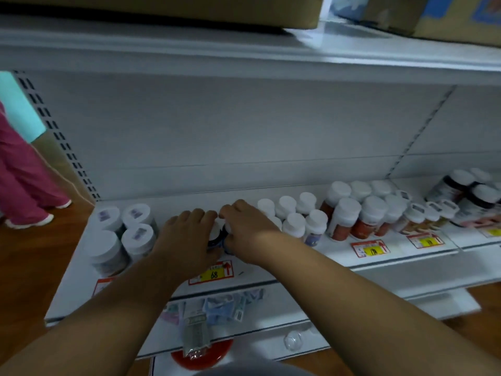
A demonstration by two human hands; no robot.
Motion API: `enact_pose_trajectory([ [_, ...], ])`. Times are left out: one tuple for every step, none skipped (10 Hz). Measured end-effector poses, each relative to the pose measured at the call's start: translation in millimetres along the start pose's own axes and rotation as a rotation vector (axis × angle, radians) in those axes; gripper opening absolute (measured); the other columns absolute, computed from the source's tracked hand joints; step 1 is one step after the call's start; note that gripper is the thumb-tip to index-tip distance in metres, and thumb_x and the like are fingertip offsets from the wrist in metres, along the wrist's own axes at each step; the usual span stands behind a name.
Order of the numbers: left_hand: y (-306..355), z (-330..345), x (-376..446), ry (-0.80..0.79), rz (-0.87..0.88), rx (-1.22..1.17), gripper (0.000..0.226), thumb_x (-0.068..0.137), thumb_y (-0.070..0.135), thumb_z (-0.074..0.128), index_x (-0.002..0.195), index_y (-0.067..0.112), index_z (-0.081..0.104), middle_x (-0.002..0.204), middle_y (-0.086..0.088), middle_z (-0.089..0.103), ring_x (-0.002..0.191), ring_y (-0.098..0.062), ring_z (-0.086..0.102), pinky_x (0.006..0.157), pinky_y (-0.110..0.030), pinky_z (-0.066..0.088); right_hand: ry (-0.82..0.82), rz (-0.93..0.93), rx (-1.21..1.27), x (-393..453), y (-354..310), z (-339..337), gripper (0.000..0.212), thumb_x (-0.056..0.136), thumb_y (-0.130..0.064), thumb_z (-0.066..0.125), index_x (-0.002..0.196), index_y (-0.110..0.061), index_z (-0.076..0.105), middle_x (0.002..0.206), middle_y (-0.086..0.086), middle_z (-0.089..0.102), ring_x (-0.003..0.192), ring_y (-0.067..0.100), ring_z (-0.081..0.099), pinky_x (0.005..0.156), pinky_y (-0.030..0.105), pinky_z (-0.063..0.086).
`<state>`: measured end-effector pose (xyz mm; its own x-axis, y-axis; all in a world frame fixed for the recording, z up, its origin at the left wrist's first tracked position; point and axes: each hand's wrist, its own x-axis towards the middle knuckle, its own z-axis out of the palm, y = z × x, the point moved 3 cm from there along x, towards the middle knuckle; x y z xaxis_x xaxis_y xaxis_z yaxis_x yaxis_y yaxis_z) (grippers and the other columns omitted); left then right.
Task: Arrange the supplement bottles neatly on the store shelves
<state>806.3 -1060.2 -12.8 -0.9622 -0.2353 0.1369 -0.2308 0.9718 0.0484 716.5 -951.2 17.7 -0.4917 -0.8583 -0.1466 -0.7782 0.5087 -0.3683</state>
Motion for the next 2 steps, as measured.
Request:
enact_pose_trajectory([
  [0, -14, -4, 0.190, 0.099, -0.126, 0.063, 0.075, 0.053, 0.056, 0.125, 0.014, 0.055, 0.112, -0.007, 0.059, 0.097, -0.031, 0.058, 0.082, -0.042, 0.046, 0.240, -0.061, 0.037, -28, -12, -5, 0.053, 0.086, -0.017, 0.061, 0.137, -0.009, 0.047, 0.135, 0.016, 0.045, 0.121, 0.031, 0.046, 0.099, 0.041, 0.042],
  [4, -32, -6, 0.356, 0.142, -0.212, 0.055, 0.076, 0.042, 0.052, 0.118, 0.008, 0.058, 0.110, -0.012, 0.062, 0.094, -0.033, 0.059, 0.083, -0.045, 0.046, 0.460, -0.024, 0.056, -61, -16, -13, 0.047, 0.079, -0.009, 0.064, 0.126, -0.005, 0.059, 0.126, 0.016, 0.055, 0.112, 0.032, 0.055, 0.089, 0.036, 0.049],
])
